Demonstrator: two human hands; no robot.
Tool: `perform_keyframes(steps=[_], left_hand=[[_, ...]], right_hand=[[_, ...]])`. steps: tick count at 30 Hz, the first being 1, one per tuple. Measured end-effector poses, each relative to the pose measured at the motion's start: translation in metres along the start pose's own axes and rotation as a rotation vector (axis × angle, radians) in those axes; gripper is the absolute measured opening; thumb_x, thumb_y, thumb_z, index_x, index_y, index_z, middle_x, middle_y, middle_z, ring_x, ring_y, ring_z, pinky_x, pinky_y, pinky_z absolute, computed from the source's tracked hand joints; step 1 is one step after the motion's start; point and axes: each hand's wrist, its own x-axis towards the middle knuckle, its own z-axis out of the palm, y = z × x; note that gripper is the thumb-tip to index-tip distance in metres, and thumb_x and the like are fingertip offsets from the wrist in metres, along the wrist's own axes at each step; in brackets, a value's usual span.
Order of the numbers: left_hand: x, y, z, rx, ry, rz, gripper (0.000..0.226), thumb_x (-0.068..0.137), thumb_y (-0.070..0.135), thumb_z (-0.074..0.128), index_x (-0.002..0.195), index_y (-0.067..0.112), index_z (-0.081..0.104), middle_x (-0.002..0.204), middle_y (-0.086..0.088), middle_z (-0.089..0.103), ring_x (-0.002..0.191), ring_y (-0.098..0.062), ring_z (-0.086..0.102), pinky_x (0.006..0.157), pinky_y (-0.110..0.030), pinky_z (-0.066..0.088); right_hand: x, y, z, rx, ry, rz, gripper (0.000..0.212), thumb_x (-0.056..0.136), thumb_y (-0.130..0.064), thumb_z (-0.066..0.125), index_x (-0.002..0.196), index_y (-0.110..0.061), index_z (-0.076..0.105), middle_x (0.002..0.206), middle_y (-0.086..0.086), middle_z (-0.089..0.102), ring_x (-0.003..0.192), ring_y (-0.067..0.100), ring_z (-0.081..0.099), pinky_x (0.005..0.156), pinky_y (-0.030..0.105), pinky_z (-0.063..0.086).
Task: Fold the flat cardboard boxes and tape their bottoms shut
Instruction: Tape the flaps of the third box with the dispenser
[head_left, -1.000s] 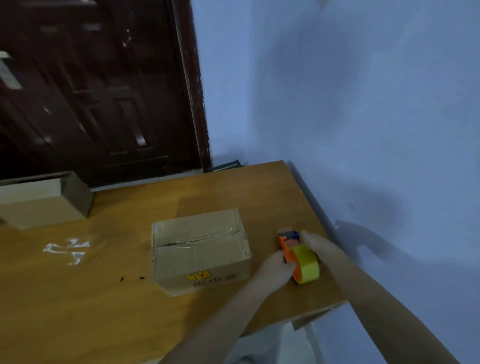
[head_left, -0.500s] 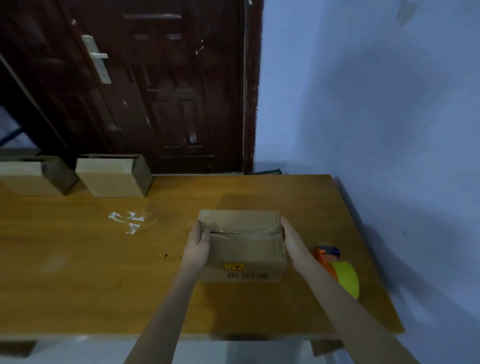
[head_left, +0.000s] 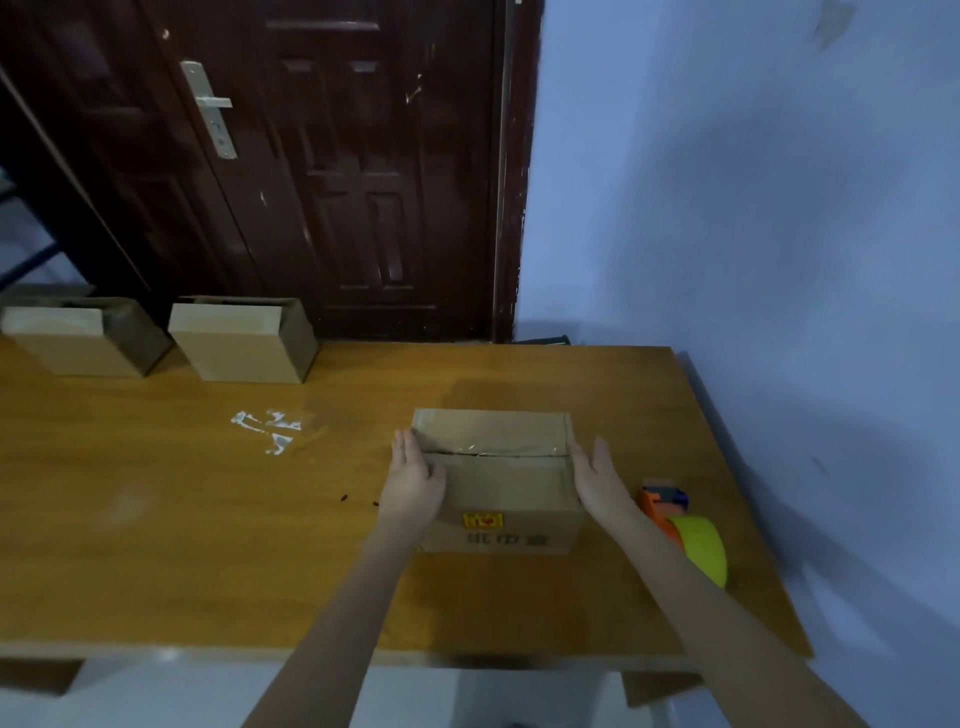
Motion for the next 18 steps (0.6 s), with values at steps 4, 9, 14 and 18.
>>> perform_keyframes(steps=[4, 9, 14, 18], left_hand=[[0.006, -0.007, 0.006, 0.464, 0.148, 0.399, 0.067, 0.095, 0.051, 0.007, 0.15, 0.014, -0.001, 0.154, 0.002, -0.01, 0.142, -0.014, -0.016, 0.114, -0.028, -0.013], [0.011, -0.019, 0.017, 0.621, 0.049, 0.501, 0.097, 0.079, 0.062, -0.028, 0.151, 0.011, 0.012, 0.158, -0.002, 0.006, 0.142, -0.011, -0.009, 0.113, -0.028, -0.013], [0.008, -0.015, 0.014, 0.622, -0.006, 0.466, 0.09, 0.086, 0.057, -0.022, 0.148, 0.008, 0.023, 0.156, -0.005, 0.015, 0.145, -0.016, 0.007, 0.117, -0.029, -0.006], [0.006, -0.019, 0.016, 0.617, 0.071, 0.402, 0.078, 0.096, 0.053, -0.002, 0.143, 0.002, 0.034, 0.151, -0.013, 0.03, 0.142, -0.022, 0.019, 0.117, -0.031, 0.001]], right_hand=[[-0.006, -0.004, 0.004, -0.607, 0.13, -0.51, 0.058, 0.099, -0.048, 0.005, 0.148, -0.018, -0.002, 0.155, -0.002, -0.01, 0.144, 0.013, -0.01, 0.118, 0.032, -0.004], [-0.007, 0.007, 0.015, -0.939, 0.039, -0.567, 0.104, 0.067, -0.064, -0.039, 0.15, -0.014, -0.004, 0.157, 0.002, -0.012, 0.138, 0.009, -0.021, 0.115, 0.03, -0.014], [-0.008, 0.015, 0.019, -0.881, 0.107, -0.493, 0.099, 0.073, -0.065, -0.031, 0.15, -0.01, -0.002, 0.158, 0.007, -0.01, 0.141, 0.012, -0.019, 0.115, 0.029, -0.013], [-0.009, 0.016, 0.02, -0.778, 0.124, -0.422, 0.084, 0.088, -0.063, -0.007, 0.151, -0.008, -0.003, 0.158, 0.006, -0.013, 0.141, 0.011, -0.02, 0.117, 0.027, -0.003]])
